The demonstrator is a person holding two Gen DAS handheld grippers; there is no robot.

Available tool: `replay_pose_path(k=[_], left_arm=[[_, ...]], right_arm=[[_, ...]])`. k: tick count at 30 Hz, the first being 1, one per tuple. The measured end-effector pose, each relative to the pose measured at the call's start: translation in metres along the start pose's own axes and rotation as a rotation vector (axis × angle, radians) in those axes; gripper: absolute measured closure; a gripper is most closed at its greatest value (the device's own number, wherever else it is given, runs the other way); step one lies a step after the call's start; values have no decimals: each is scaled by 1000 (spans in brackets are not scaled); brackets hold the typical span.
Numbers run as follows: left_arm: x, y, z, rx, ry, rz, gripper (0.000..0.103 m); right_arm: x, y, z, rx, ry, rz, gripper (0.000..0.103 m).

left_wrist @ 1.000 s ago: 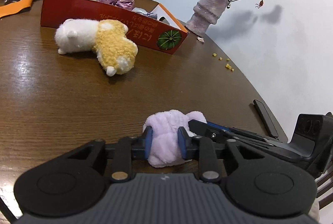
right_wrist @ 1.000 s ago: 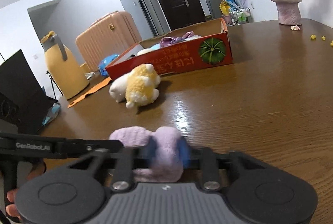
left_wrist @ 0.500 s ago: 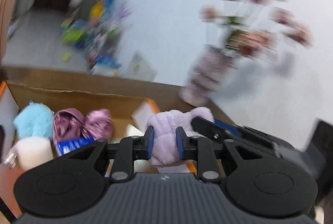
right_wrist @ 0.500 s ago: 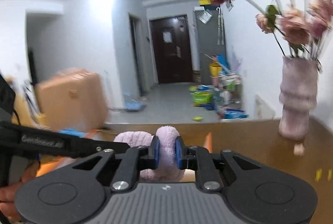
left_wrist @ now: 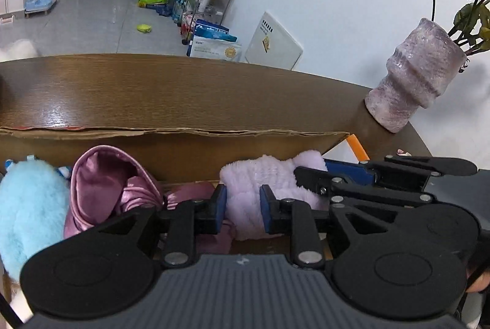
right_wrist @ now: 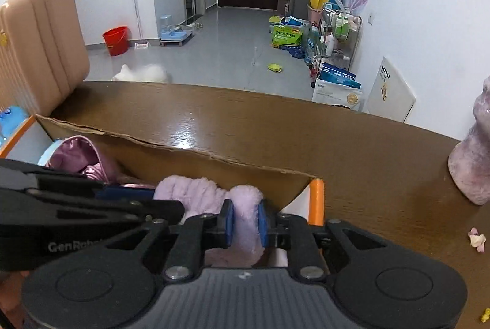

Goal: Organize soft objects
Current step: 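Carry the lilac towel roll with both grippers into the box, then open both grippers in the box and withdraw toward the plush sheep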

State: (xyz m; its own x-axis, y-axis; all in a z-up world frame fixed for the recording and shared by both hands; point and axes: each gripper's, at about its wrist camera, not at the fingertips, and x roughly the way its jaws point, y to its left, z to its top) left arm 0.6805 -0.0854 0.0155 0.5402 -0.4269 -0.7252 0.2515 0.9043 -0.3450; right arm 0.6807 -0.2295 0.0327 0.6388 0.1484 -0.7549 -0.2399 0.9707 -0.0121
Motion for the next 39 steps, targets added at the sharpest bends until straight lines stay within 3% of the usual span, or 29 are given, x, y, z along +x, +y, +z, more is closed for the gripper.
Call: replay_pose_path(k=[4,6,7,8,17,21,25,29,33,36,39], left_arm=[[-9,6,1,12,16,4,74],[-22,8,2,13,-6,28,59],[-32,8,3,17,-25,42,46],[-41,8,4,19,-42,58,42],[-157,-3,-19,113,-157,94,40],[-210,-6,-41,159,-210,162,35],[-252,-12,-70,170,-251,185,32],[-292,-21,-120,189,-336,210,28],[-319,-32,-204,239,-428,211,23],[-328,-34,-269,228,-447,199,20],[-329,-33,-328,196,-410,181,19]], right_arm=[[-1,4,5,12,27,3,80],[-6,5,6,8,-3,-17,63],[-12,5,7,8,-12,-15,62],[-20,6,5,12,-20,-14,57],[-126,6,-4,-16,-147,-5,46],[-183,2,-24,-9,-211,-2,43],[-231,1,-51,-8,-261,-3,39],[-271,3,-94,29,-330,20,34],[-295,22,-161,40,-405,52,28],[-311,46,-223,24,-435,76,25],[-317,66,-284,30,-438,148,22]])
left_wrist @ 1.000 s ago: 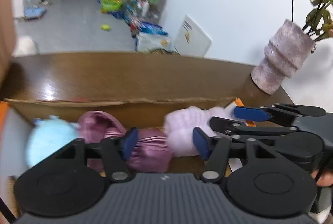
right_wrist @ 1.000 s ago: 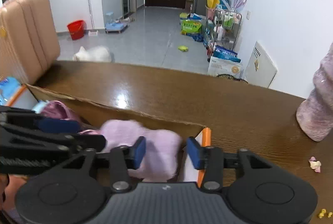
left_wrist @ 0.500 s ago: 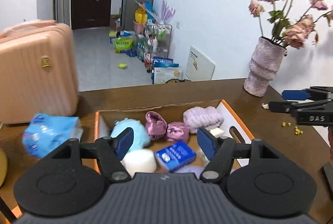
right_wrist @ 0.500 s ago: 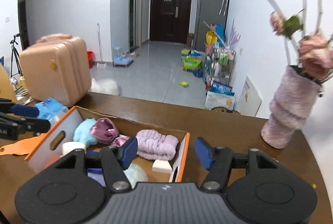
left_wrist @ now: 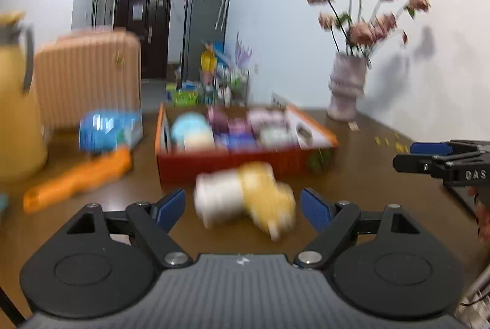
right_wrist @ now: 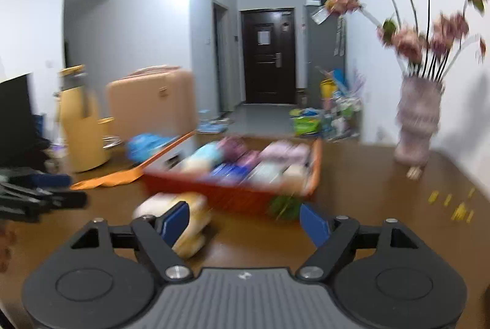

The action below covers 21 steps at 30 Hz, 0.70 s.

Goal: Organize soft objects
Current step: 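Open both grippers in the box and withdraw toward the plush sheep, then close both grippers on the white-and-yellow plush sheep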

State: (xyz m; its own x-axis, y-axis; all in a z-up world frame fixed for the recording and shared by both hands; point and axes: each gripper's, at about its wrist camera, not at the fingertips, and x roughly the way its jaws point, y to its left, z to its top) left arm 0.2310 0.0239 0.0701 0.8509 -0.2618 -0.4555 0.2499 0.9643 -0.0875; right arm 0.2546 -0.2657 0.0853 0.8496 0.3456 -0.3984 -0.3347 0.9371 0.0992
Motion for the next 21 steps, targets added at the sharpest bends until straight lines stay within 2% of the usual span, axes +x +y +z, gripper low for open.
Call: replay_pose_path(k=[3,6,12,16,21], left_arm=[[-17,-3,-38,-18,70,2,19],[-20,1,-49,-20,106,10,19],[-1,17,-26,-48,47,31,18],[33,34,-20,-64,78,56,17],[89,66,-1,-99,117,1,17]], right_arm=[[-19,20,-49,28,41,44,20],[-19,29,-73,67,109,76,20],[2,44,-63,51,87,36,19],[28,51,-61,29,121,27,20],[78,64,-46,-15,133,43,20]])
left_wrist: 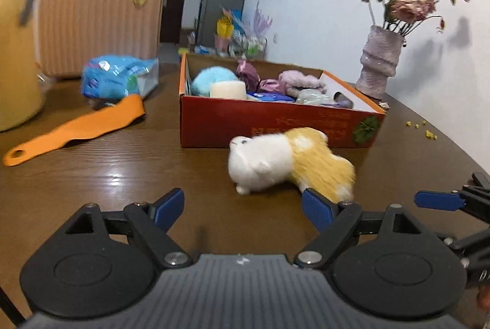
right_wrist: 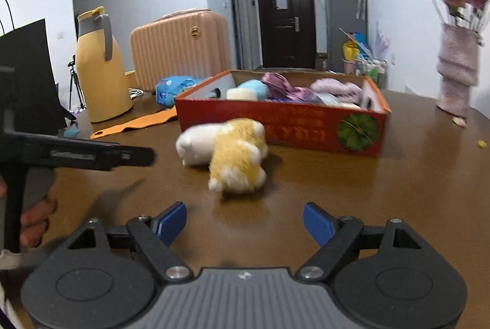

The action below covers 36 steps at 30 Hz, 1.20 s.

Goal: Organize soft objects
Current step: 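Close both grippers on the white-and-yellow plush sheep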

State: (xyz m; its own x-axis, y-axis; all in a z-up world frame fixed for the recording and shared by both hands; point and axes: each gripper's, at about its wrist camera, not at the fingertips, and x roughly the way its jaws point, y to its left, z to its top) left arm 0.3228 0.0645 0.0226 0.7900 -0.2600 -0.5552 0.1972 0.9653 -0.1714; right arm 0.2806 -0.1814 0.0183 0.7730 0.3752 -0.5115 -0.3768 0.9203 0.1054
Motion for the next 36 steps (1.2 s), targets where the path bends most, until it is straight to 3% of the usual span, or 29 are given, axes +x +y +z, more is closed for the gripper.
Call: replay_pose_path(k=[2,7,8,9,11,17,24,28,30,31,34,36], left_arm=[[20,12,10,-43,21,-27,17],[54,39,22,-213,33,-176,18],[56,42,20,-231,30,-185,20],[58,44,17,-235,23,-177,22],[55,42,13,-209,12,-167,31],[37,19,2,-93,25,-257,34],[-3,-42,-46,21,126,-399,31],[-19,-63,-66,44,139,-378,35],[-22,-63,-70,20,138,-365,40],[-21,-64,-70,10,137,-344,47],[-22,-62,-68,-26,126,-301,56],[-25,-60,-65,-53,100,-336,55]], right_arm=[[20,6,10,-24,-4,-4,21],[65,9,33,-12,9,-27,22],[73,10,36,-13,19,-29,28],[81,11,37,-23,31,-32,42],[88,12,37,-36,53,-12,55],[50,0,15,39,53,67,57],[-33,-23,-34,167,63,83,57],[-55,-32,-44,174,57,65,57],[-60,-34,-45,157,62,55,56],[-61,-34,-45,154,62,59,56],[-63,-27,-45,135,68,102,53],[-63,-18,-46,115,62,151,54]])
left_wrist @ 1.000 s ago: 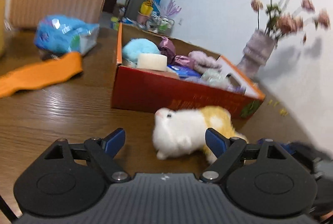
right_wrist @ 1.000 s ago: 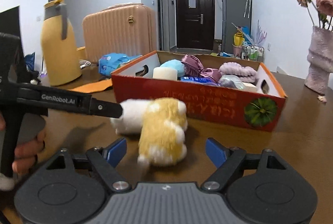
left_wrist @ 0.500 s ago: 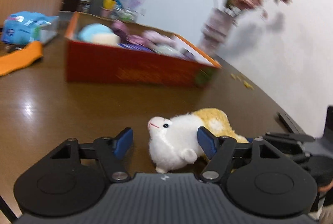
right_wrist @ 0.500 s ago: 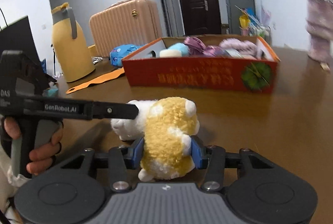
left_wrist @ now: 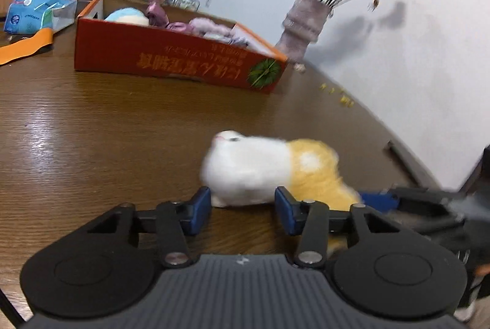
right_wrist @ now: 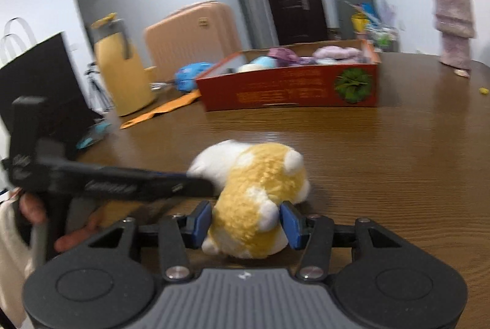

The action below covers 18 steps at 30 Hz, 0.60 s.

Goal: Organize soft objects
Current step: 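Close both grippers on the white-and-yellow plush sheep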

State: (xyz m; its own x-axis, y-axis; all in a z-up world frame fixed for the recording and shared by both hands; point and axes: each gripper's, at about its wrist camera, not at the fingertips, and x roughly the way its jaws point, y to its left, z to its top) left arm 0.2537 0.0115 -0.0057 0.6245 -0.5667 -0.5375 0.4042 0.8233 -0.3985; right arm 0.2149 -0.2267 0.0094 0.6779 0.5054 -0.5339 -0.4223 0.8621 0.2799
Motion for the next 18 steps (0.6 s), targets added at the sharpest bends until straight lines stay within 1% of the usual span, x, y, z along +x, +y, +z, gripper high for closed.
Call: replay_pose_path(k=[4,5,6,8,9,11,13,15,16,17,18], left_arm=[[-4,-5,10,-43,-52,-73,55],[-5,-7,12,-55,-66,-60,52],[-4,-7,15,-65,-77,-26,50],[-5,-8,19,-65,-76,12,45],[-8,-8,20,-68,-73,6,42],[-14,-11,20,-55,-71,-26,24],[-16,-19,13,-3,-56,-45,20],[-11,-30,3,43,-3,-45,21],[-6,-33,-1,61,26,-43,24],[-1,-36,-5,75,47,-42,33],[2,-36,-9,82,64,-37,38]], right_arm=[[-1,6,-2,11,-23,56,53],[-1,6,-2,16,-22,73,50],[-3,7,-2,7,-21,94,48],[-11,6,-3,-6,-41,147,47],[-18,1,-1,1,-63,162,47],[-28,-14,5,49,-108,152,47],[-30,-34,12,132,-123,122,45],[-23,-50,19,180,-127,87,45],[-17,-55,22,188,-125,69,46],[-10,-57,26,191,-123,61,46],[-2,-59,30,197,-123,72,46]])
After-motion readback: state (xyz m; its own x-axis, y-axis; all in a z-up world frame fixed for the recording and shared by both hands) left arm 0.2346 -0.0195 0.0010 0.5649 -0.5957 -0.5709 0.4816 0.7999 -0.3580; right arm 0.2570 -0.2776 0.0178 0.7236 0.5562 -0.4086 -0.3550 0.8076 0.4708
